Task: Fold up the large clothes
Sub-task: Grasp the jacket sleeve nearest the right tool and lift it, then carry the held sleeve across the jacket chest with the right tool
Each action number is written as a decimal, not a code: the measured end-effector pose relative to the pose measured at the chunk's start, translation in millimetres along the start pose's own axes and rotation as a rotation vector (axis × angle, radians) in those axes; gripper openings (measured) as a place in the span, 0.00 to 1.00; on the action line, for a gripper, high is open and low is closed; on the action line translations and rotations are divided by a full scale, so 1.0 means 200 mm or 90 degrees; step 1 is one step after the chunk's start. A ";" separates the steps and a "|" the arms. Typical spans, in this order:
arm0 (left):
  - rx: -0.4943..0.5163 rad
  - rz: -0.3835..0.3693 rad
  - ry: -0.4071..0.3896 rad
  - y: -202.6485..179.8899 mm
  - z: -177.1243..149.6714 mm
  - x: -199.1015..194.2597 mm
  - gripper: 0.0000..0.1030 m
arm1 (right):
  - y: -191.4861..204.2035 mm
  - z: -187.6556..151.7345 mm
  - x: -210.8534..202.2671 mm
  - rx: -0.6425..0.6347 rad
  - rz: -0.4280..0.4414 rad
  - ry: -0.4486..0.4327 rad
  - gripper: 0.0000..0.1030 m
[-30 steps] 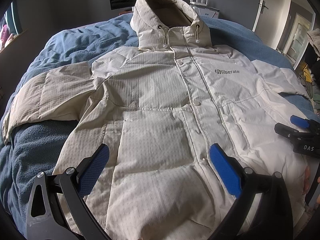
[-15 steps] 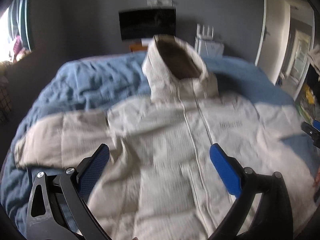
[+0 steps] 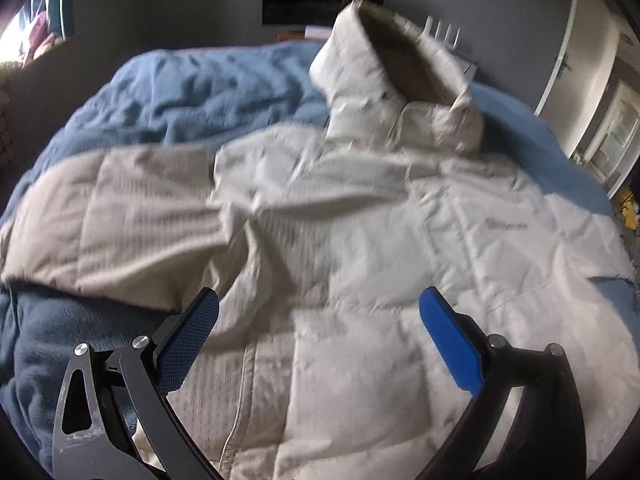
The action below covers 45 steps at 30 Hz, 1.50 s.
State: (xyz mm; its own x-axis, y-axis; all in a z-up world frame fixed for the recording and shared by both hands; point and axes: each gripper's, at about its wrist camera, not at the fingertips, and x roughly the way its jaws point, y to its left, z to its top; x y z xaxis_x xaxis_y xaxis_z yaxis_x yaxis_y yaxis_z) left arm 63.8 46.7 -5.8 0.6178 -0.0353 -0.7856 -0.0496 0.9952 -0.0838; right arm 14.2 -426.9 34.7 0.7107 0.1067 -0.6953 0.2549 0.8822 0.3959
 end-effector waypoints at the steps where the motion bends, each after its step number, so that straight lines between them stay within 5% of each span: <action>1: -0.002 -0.001 0.009 0.01 -0.01 0.02 0.94 | -0.02 -0.01 0.02 0.014 0.003 0.015 0.94; 11: 0.028 0.009 0.029 -0.01 -0.03 0.11 0.94 | 0.03 -0.15 0.38 0.026 0.028 0.159 0.94; 16: 0.027 0.003 0.027 -0.01 -0.04 0.12 0.94 | 0.03 -0.12 0.51 0.035 -0.012 0.163 0.94; 25: -0.010 -0.027 0.038 0.05 -0.02 0.15 0.94 | -0.03 0.00 0.36 0.046 -0.016 0.029 0.94; 35: -0.001 -0.033 0.037 0.04 -0.03 0.16 0.94 | -0.57 0.16 0.14 0.233 -0.093 -0.120 0.92; 38: 0.003 -0.032 0.039 0.03 -0.03 0.16 0.94 | -0.63 0.17 0.15 0.246 -0.119 -0.125 0.58; 40: 0.006 -0.032 0.037 0.03 -0.03 0.16 0.94 | -0.62 0.17 0.14 0.232 -0.152 -0.129 0.27; 45: 0.008 -0.033 0.039 0.03 -0.04 0.17 0.94 | -0.47 0.18 0.04 0.149 -0.189 -0.184 0.16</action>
State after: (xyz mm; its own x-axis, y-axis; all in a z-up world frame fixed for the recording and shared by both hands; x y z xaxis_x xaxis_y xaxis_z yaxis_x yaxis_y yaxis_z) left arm 79.2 50.6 -37.6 0.5700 -0.0920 -0.8165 -0.0087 0.9930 -0.1180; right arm 19.3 -525.0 13.3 0.7300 -0.2956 -0.6162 0.5918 0.7245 0.3535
